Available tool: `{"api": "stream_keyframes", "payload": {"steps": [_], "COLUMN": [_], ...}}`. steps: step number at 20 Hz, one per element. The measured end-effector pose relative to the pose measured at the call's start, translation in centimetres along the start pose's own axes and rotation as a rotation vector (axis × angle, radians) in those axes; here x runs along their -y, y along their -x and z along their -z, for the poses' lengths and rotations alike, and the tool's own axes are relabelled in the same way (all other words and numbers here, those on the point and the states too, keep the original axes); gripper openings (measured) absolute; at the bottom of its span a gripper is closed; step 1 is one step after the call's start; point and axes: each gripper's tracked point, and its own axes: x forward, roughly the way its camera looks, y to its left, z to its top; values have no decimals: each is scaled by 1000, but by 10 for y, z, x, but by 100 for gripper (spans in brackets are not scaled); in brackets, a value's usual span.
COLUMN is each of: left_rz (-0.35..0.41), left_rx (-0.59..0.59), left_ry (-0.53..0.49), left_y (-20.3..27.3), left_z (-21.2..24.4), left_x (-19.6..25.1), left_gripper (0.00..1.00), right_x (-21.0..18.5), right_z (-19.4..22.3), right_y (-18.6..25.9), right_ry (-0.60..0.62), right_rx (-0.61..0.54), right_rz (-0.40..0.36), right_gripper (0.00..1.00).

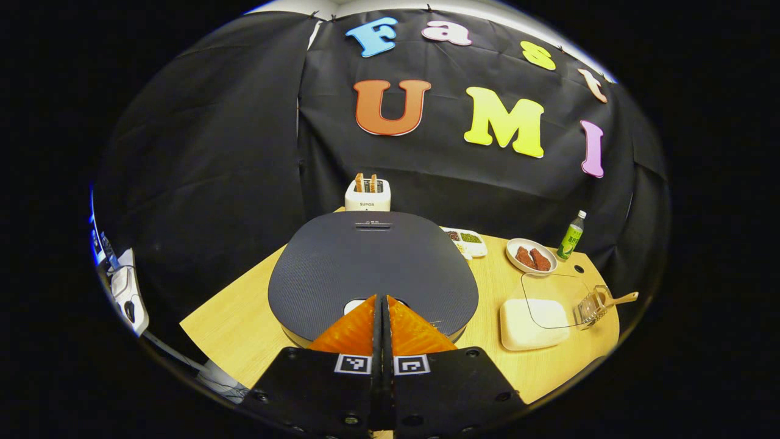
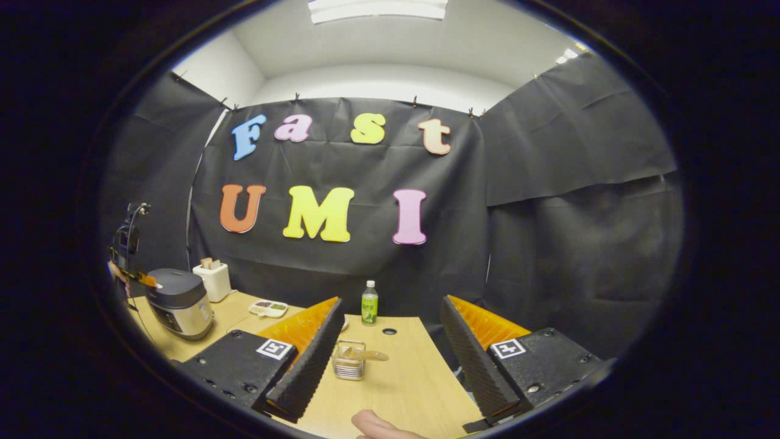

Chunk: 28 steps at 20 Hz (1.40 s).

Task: Close the left gripper, press the button to open the rice cooker; take a wooden spoon from the chopstick holder with the right hand, scoop a spoonful of rice and pour it into the rice cooker, then put the wooden spoon back into the chopstick holder.

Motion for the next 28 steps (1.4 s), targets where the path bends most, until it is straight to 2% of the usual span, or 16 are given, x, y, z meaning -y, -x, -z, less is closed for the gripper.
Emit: {"api": "stream_keyframes", "payload": {"steps": [2,4,7,8,11,12,13,14,17,20,24,28], "left_rz": [-19,-55,-22,-26,23,24,34,49,70,124,126,91], "left_rx": [7,115,168,196,289,296,307,315,337,361,428,481], "left_ry": [28,1,-20,-22,14,24,28,31,29,4,-29,-53], "left_y": [20,53,85,96,124,133,141,149,172,195,222,244], "left_z": [-8,-31,-41,-45,-58,-52,-49,-45,-28,-6,14,31], "left_x": [-5,-11,4,3,10,9,10,11,13,25,27,24], "left_gripper": [0,2,55,87,88,98,90,96,95,95,94,94], "right_x": [3,3,-1,-6,-19,-23,-25,-26,-30,-40,-52,-58], "right_z": [-3,-5,-1,1,17,20,25,31,58,96,142,180], "right_y": [1,4,10,11,15,16,16,14,6,-8,-39,-69], "right_ry": [-2,40,99,89,30,11,-1,-6,-40,-85,-90,-145], "right_rx": [31,80,104,94,40,30,21,8,-45,-117,-179,-237], "right_rz": [28,46,66,54,10,0,-4,-5,-8,-30,-30,-14], "right_gripper": [100,100,100,100,100,100,100,100,100,100,100,100]}}
